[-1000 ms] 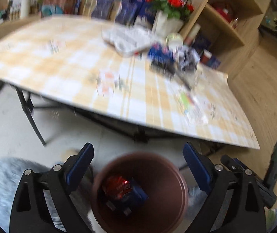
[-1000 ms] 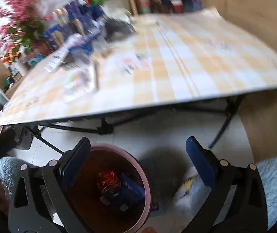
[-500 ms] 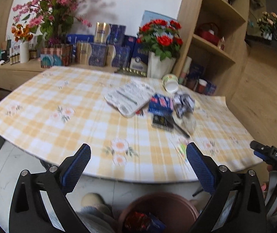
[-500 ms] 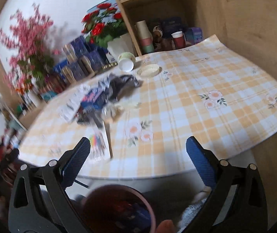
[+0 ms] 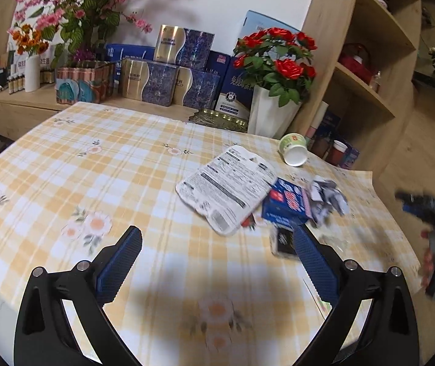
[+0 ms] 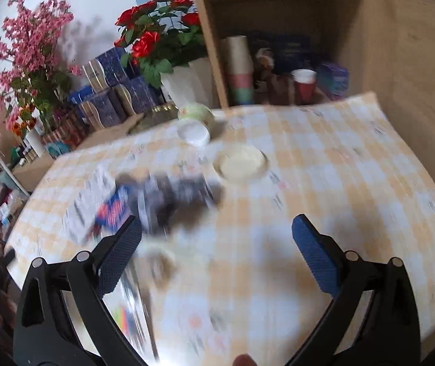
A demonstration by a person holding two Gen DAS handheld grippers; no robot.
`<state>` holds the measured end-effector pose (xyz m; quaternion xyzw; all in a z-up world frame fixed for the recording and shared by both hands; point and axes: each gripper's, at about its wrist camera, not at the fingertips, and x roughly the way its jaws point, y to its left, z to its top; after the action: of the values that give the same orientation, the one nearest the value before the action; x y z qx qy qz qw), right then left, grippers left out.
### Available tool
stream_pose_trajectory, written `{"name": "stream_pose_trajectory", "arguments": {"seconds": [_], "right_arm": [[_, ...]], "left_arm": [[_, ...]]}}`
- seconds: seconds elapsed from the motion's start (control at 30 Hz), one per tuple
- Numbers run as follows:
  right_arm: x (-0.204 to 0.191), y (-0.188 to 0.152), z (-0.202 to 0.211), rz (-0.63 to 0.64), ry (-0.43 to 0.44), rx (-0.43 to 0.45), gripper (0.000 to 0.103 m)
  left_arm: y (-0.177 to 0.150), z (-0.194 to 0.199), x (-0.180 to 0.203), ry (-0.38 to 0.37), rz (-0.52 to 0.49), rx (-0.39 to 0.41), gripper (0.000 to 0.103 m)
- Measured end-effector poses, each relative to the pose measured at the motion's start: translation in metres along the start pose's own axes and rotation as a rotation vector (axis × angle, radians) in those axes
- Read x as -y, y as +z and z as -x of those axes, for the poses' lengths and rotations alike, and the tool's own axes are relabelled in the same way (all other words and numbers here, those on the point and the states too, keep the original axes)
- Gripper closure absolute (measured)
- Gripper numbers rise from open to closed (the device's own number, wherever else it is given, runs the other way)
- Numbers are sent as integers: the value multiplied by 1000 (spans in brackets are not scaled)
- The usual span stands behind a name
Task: Collect trash
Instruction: 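Grasp the green paper cup with the right tool while the left tool reaches toward the white packet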
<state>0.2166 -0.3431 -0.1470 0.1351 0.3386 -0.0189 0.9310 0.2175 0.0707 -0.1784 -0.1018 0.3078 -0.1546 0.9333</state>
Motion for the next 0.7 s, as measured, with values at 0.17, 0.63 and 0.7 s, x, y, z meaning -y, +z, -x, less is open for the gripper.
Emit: {"name": "stream_pose_trajectory", "arguments": {"seconds": [0.17, 0.63, 0.7], "right_arm": [[-16, 100, -100, -24, 78, -32, 6], [-57, 157, -321, -4, -130, -343, 27], [-64, 153, -322, 92, -192, -356, 26]], "left_arm": [[28, -56, -15, -3, 20, -23, 6], [28, -97, -21, -67, 115, -10, 7], [27, -94, -24, -76, 114, -17, 12]]}}
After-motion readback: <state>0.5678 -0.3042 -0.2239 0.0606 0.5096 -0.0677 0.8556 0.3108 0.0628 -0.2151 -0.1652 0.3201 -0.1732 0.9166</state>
